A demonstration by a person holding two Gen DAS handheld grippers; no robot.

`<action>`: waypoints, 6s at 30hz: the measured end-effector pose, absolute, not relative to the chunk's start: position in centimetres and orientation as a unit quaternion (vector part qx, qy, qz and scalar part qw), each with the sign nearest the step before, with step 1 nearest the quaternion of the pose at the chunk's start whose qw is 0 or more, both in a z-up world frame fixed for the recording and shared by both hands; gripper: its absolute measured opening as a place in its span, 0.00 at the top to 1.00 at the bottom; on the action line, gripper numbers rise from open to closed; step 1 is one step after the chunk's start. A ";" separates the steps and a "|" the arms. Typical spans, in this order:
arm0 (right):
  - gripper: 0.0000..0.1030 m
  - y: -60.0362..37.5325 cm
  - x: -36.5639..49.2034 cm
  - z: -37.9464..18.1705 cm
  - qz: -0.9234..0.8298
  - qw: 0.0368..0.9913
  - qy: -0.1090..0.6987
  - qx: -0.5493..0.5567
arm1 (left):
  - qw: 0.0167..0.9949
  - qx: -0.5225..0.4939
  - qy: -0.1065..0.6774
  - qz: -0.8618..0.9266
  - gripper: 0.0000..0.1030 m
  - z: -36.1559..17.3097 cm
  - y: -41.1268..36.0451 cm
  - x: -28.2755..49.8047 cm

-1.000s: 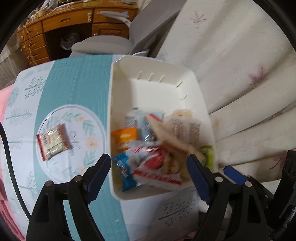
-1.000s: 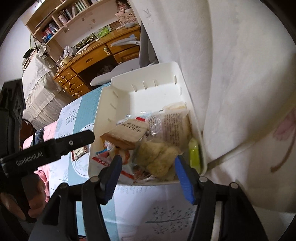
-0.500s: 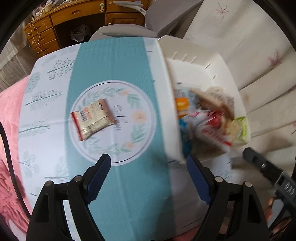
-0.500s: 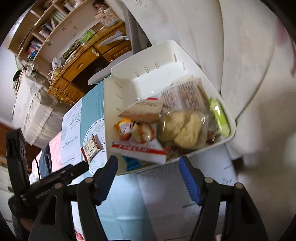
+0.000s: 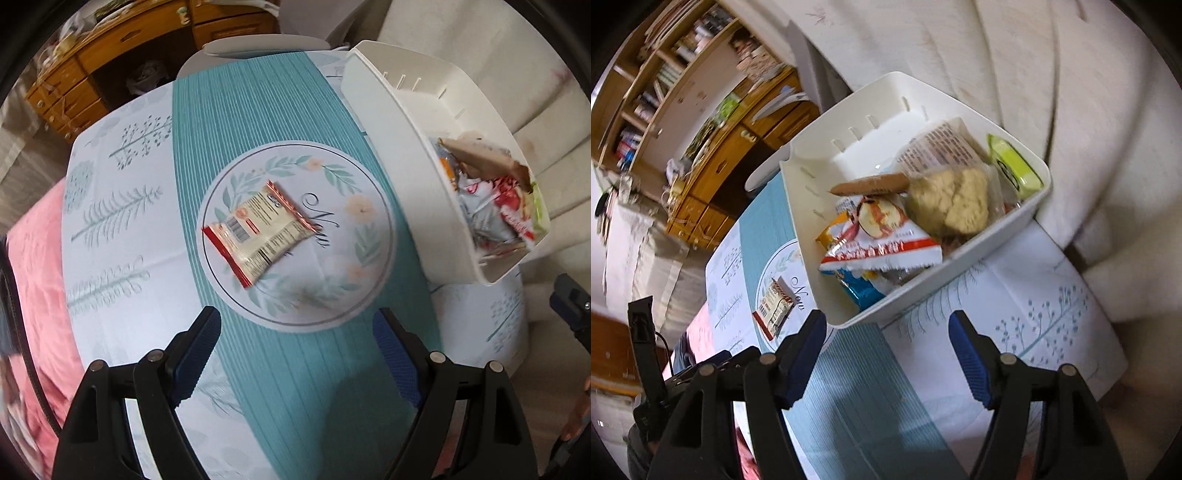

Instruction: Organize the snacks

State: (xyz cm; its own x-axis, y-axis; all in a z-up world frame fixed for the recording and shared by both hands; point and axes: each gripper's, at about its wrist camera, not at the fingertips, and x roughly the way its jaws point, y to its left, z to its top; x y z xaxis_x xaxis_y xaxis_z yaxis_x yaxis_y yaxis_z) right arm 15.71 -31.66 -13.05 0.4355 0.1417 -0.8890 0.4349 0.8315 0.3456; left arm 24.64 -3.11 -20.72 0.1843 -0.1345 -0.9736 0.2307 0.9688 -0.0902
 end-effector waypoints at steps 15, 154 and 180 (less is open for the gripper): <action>0.33 -29.8 13.5 -13.9 -0.158 0.801 0.506 0.278 | 0.771 0.072 0.606 -0.184 0.19 -25.0 -0.3 29.0; 0.18 -41.0 17.1 -14.5 0.046 0.779 0.573 0.249 | 0.787 -0.127 0.595 -0.098 0.16 -15.6 -16.3 24.8; 0.04 -28.2 6.4 -6.9 0.035 0.832 0.539 0.126 | 0.830 -0.088 0.550 -0.037 0.07 -8.7 -4.1 5.5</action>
State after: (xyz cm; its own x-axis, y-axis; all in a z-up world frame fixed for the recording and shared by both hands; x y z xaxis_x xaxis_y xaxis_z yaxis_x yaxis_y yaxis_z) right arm 6.36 -28.19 -6.94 0.4156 0.1940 -0.8886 0.0773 0.9659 0.2471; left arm 5.52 -4.10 -8.71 0.3924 -0.1577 -0.9062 -0.0358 0.9818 -0.1864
